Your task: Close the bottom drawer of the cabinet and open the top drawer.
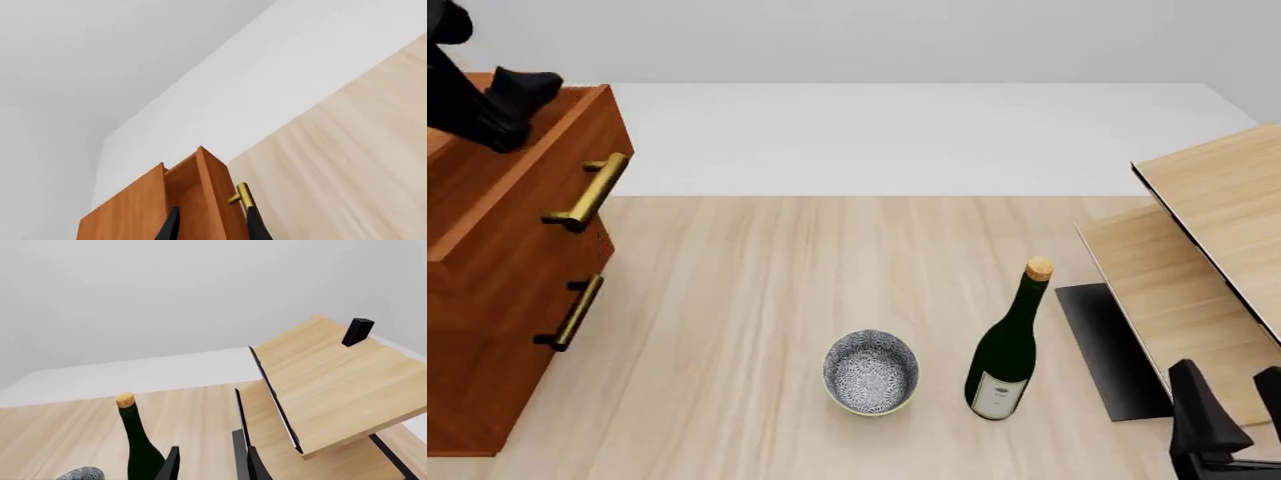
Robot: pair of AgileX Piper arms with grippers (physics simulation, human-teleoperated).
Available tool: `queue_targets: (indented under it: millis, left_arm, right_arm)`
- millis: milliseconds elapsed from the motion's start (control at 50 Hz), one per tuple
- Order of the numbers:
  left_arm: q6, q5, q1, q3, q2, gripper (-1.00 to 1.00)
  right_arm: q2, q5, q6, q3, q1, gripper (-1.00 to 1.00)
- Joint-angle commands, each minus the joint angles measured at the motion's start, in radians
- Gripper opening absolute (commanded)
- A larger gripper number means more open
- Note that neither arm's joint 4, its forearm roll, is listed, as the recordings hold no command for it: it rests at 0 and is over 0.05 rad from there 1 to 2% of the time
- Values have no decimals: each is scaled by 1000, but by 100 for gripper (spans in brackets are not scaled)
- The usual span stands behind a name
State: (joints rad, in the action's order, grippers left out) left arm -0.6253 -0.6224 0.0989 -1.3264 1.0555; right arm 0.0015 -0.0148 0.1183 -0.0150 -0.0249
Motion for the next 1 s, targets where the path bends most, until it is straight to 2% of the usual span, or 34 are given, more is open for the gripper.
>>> queue_targets:
  millis: [20, 60, 100, 120, 200, 300, 380, 600, 1000]
  left_arm:
    - [193, -191, -72, -121, 71, 100]
    - [228, -217, -72, -131, 90, 100]
    - [224, -212, -63, -120, 88, 100]
    - [252, -223, -71, -122, 96, 100]
    - [249, -210, -69, -92, 98, 100]
    - [313, -223, -85, -110, 126, 100]
    - [315, -214, -80, -109, 135, 100]
    - [395, -190, -76, -66, 182, 100]
    - [428, -142, -106, 12, 170, 100]
  right_arm:
    - [-1, 0, -11, 2, 4, 100]
    - [-1, 0, -14, 4, 1, 100]
    - [-1, 0, -15, 4, 0, 100]
    - [-1, 0, -18, 3, -1, 100]
    - [-1, 1, -25, 3, 4, 100]
    - [-1, 0, -34, 5, 9, 100]
    - [-1, -2, -45, 9, 11, 100]
    - [-1, 0, -64, 9, 13, 100]
    - [-1, 1, -83, 10, 22, 100]
